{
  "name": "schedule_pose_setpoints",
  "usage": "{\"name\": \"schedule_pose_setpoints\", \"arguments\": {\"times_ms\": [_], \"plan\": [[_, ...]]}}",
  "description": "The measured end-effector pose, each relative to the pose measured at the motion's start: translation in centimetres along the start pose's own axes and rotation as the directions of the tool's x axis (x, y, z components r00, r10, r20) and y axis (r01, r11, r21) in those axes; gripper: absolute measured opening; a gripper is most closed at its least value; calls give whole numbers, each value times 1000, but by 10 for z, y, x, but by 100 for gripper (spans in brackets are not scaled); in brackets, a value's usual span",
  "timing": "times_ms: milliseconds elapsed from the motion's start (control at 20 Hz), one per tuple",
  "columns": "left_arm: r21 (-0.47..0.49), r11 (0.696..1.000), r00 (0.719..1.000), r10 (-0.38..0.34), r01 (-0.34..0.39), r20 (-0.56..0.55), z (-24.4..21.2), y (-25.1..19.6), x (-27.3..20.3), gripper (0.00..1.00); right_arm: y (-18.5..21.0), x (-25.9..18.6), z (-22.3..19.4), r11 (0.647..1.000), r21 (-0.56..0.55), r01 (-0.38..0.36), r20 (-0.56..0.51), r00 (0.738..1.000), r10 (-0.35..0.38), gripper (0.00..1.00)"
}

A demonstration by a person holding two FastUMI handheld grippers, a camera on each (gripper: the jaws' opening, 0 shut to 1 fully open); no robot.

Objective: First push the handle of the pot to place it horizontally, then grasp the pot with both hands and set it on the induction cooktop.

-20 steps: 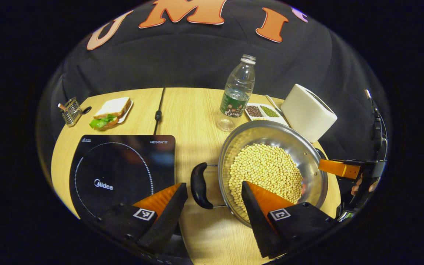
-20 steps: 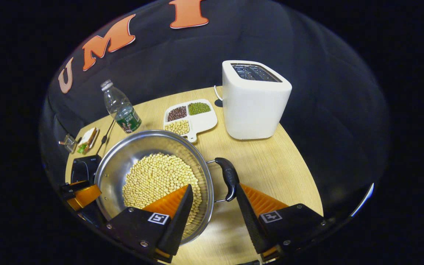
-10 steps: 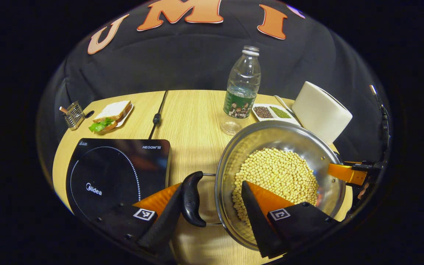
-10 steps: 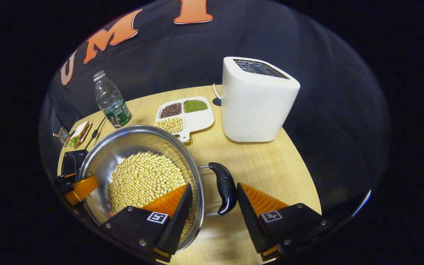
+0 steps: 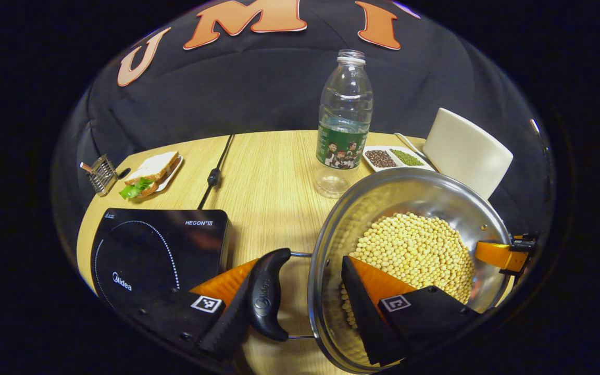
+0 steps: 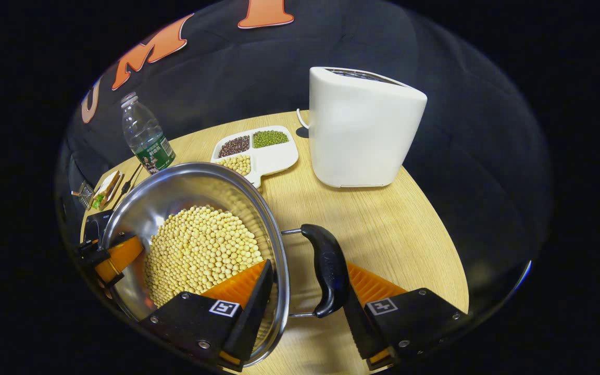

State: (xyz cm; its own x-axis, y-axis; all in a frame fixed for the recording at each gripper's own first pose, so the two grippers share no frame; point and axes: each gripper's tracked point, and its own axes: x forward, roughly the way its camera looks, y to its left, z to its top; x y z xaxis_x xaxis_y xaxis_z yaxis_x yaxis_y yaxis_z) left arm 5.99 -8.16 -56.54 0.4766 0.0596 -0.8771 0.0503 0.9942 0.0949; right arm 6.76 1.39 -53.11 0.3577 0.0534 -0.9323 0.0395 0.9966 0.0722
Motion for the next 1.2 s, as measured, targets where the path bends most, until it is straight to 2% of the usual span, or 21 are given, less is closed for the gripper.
{"name": "schedule_pose_setpoints", "arguments": {"times_ms": [50,100,400,450,650,700,750,900,950,1050,1200], "plan": [[-7,1000,1000,-1,1,9,1,-2,2,91,0,-1,0,1000,3,-2,3,1000,2,69],[2,1000,1000,0,0,19,2,-1,3,90,-1,-2,0,1000,7,-1,11,1000,1,72],[58,998,996,-25,20,85,13,-2,7,86,-3,-10,2,999,47,-3,43,999,1,64],[59,998,996,-30,25,87,12,-3,8,85,-2,-12,3,999,45,-7,45,999,5,58],[67,998,996,-27,22,87,12,-2,6,84,-3,-12,-3,999,50,-18,45,999,16,60],[68,998,996,-25,19,85,12,-2,6,84,-2,-10,-2,998,62,-25,47,999,22,56],[72,997,996,-22,16,86,12,-2,5,84,-3,-9,-3,997,65,-30,44,999,27,59],[73,997,997,-24,18,78,10,-3,5,84,-6,-8,-2,998,52,-30,51,998,27,60],[73,997,997,-24,18,77,9,-3,4,82,-7,-9,1,999,41,-16,61,998,13,64],[74,997,997,-26,20,79,10,-4,4,84,-11,-10,12,1000,1,20,107,994,-20,68],[78,997,997,-25,19,75,9,-4,4,82,-10,-14,15,996,-69,58,123,991,-49,70]]}}
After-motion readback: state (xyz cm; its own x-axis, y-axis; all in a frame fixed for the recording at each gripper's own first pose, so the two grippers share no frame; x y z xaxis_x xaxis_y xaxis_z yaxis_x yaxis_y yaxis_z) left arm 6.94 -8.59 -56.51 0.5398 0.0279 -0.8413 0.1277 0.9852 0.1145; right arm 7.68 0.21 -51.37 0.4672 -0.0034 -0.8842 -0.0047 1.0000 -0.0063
